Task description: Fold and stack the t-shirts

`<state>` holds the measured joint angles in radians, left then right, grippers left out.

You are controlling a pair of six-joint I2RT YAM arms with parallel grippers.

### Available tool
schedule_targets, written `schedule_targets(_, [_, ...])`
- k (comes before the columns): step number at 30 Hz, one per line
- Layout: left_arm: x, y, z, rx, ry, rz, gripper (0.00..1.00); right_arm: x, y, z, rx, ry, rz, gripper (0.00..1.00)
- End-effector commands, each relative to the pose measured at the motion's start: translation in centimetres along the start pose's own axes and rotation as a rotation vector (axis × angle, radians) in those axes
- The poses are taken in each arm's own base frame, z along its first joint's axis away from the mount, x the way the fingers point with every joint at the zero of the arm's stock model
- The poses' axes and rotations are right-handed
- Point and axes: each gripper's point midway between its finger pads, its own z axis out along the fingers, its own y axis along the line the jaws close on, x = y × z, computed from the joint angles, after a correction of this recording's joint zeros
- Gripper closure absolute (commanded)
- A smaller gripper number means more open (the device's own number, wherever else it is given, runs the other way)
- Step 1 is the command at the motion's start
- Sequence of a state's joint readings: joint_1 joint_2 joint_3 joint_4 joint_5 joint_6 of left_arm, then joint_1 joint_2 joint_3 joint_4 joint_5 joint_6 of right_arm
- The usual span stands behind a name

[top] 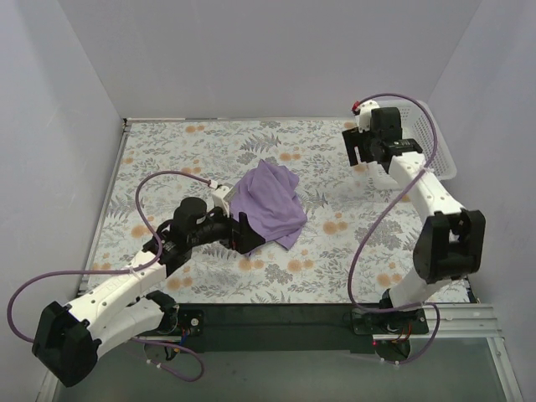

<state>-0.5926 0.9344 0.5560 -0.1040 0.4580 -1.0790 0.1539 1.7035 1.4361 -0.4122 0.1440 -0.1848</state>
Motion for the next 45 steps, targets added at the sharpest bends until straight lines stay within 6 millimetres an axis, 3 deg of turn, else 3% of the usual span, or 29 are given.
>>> schedule_targets(1, [-0.8,-1.6,-0.1,0.040,-0.058,0.101,0.14,-0.8,4.1,-3.9,-0.158,-0.124,-0.137,0.12])
schedule_targets(2, [-0.7,-1.8,0.0,0.039,-0.059,0.115,0.14,-1.0,4.7,-5.8,-0.198,-0.173,-0.201,0.02])
schedule_targets(3, [-0.4,-1.8,0.1,0.034,-0.055,0.129,0.14,-0.6,6.3,-6.8,-0.288,-0.201,-0.248,0.02])
schedule_targets(4, [0.1,-2.2,0.3,0.042,-0.042,0.145,0.14,2.0,7.0,-6.9,-0.333,-0.180,-0.329,0.02])
schedule_targets(5, [0.4,-2.0,0.5,0.025,-0.037,0.153,0.14,1.8,7.2,-8.8,-0.350,-0.238,-0.375,0.02])
schedule_targets(8, [1.3,-2.8,1.2,0.028,-0.012,0.171,0.14,5.1,10.0,-12.0,-0.510,-0.313,-0.504,0.02])
schedule_targets(12, [3.4,-3.6,2.7,0.007,0.040,0.190,0.15,8.4,13.3,-16.0,-0.733,-0.451,-0.544,0.02])
schedule_targets(14, [3.8,-3.4,3.4,-0.024,0.057,0.193,0.17,9.8,14.1,-17.0,-0.796,-0.487,-0.539,0.02])
schedule_targets(15, [4.5,-2.7,4.1,-0.068,0.080,0.195,0.18,11.4,14.3,-16.8,-0.843,-0.478,-0.497,0.02])
schedule_targets(18, [5.1,-2.2,5.7,-0.144,0.123,0.211,0.27,13.6,14.0,-16.7,-0.902,-0.476,-0.397,0.02])
schedule_targets(20, [4.3,-2.4,6.6,-0.199,0.110,0.239,0.32,13.5,13.2,-16.7,-0.889,-0.489,-0.362,0.02])
schedule_targets(22, [4.8,-2.0,7.9,-0.240,0.139,0.273,0.35,12.9,12.0,-16.6,-0.857,-0.497,-0.325,0.02])
schedule_targets(24, [4.2,-1.6,9.5,-0.291,0.155,0.307,0.40,12.9,11.7,-16.6,-0.878,-0.498,-0.280,0.02])
schedule_targets(26, [4.1,0.0,10.7,-0.392,0.172,0.334,0.41,13.2,11.4,-16.2,-0.871,-0.477,-0.260,0.02])
schedule_targets(27, [2.9,-0.6,11.5,-0.393,0.149,0.356,0.41,13.3,11.3,-16.1,-0.866,-0.474,-0.258,0.02])
schedule_targets(29, [2.9,0.3,12.8,-0.439,0.162,0.385,0.41,13.3,11.3,-16.0,-0.873,-0.466,-0.248,0.02])
schedule_targets(31, [1.6,0.2,14.1,-0.451,0.152,0.436,0.41,13.3,11.3,-15.9,-0.872,-0.462,-0.244,0.02])
schedule_targets(32, [2.5,1.2,14.7,-0.483,0.192,0.461,0.41,13.4,11.2,-15.8,-0.871,-0.459,-0.242,0.02])
schedule_targets(34, [1.6,1.3,15.7,-0.504,0.198,0.496,0.45,13.4,11.2,-15.7,-0.872,-0.451,-0.236,0.02])
schedule_targets(35, [2.2,2.0,16.3,-0.527,0.221,0.513,0.46,13.4,11.1,-15.6,-0.871,-0.450,-0.234,0.02])
schedule_targets(45, [0.8,3.9,19.1,-0.649,0.210,0.600,0.60,13.6,11.2,-15.5,-0.886,-0.435,-0.220,0.02])
